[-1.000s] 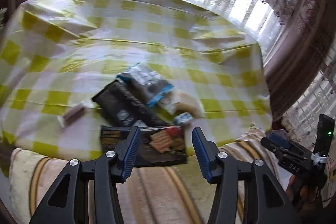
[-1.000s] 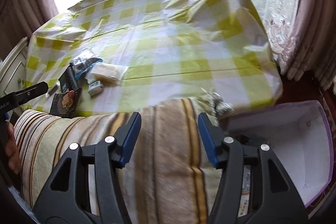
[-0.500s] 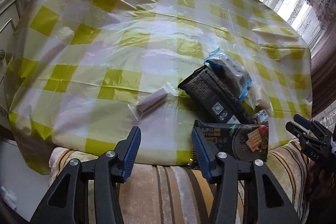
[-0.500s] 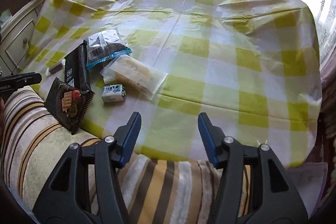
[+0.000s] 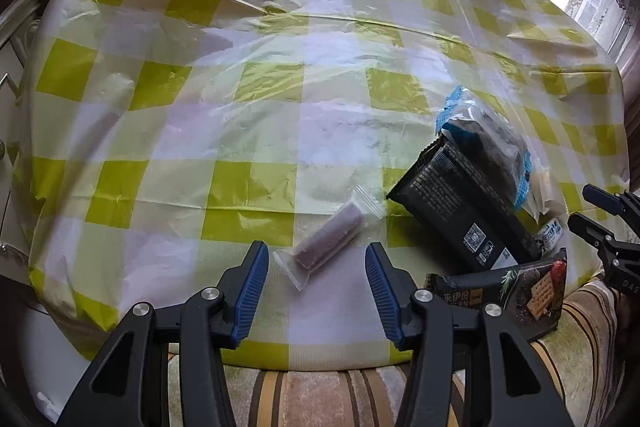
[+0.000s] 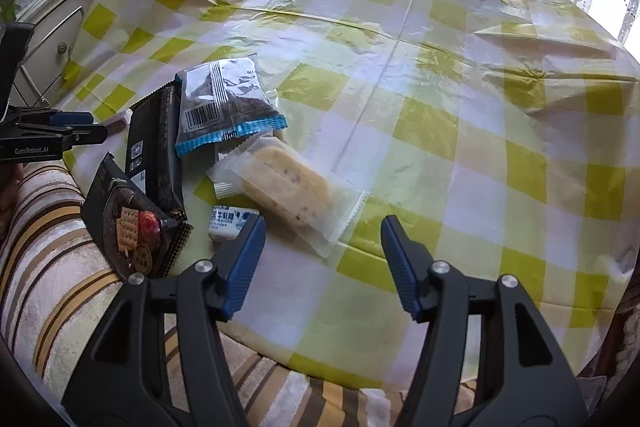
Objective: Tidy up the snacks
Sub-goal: 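Move both open tools back over the remaining snacks, then grasp the wrapped pink stick with the left tool while the right tool grasps the wrapped round cookie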
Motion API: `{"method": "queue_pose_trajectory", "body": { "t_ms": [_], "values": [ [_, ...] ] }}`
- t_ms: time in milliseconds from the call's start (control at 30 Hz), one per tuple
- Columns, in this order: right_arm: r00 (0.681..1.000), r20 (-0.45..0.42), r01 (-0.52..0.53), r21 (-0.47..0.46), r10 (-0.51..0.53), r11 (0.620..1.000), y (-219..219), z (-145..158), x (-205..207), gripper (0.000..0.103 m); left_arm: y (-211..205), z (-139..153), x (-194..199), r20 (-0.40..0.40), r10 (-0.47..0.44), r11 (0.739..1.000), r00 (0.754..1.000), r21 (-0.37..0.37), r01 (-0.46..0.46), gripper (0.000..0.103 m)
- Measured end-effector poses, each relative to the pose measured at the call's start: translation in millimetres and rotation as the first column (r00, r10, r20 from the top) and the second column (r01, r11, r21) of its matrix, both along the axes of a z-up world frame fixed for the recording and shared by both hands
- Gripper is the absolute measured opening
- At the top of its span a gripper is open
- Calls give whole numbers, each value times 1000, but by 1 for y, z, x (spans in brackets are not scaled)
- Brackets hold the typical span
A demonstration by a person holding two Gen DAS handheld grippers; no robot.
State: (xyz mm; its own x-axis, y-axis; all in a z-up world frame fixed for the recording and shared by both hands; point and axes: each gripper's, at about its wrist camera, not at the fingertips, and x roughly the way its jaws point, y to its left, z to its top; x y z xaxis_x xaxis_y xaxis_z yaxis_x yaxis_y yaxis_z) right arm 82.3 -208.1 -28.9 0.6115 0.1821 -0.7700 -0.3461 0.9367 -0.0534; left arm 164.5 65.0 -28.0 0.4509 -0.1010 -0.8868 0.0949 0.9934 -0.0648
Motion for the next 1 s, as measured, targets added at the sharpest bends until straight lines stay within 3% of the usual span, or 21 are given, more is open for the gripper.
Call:
{"method": "queue_pose_trajectory", "body": {
  "t_ms": [333, 500, 800, 900, 1000],
  "values": [
    [998, -38, -59, -26, 58, 998, 19, -7, 28, 68, -4, -8, 15, -7, -68, 997, 998, -43, 67, 51],
    [998, -58, -16, -14, 15, 1000, 16, -13, 42, 68, -1, -8, 23, -2, -71, 995, 997, -74, 71, 42],
    [995, -68, 77, 55, -73, 995, -3, -18, 52, 68, -10, -9, 19, 8, -106, 994, 994, -35, 106, 35],
    [995, -53, 87, 43, -85, 995, -2, -18, 49, 63, -12, -10, 17, 12, -110, 994, 994, -10, 111, 26],
    [994, -44, 98, 37, -97, 994, -3, -18, 47, 56, -16, -10, 16, 16, -122, 992, 992, 8, 122, 24]
  ]
}}
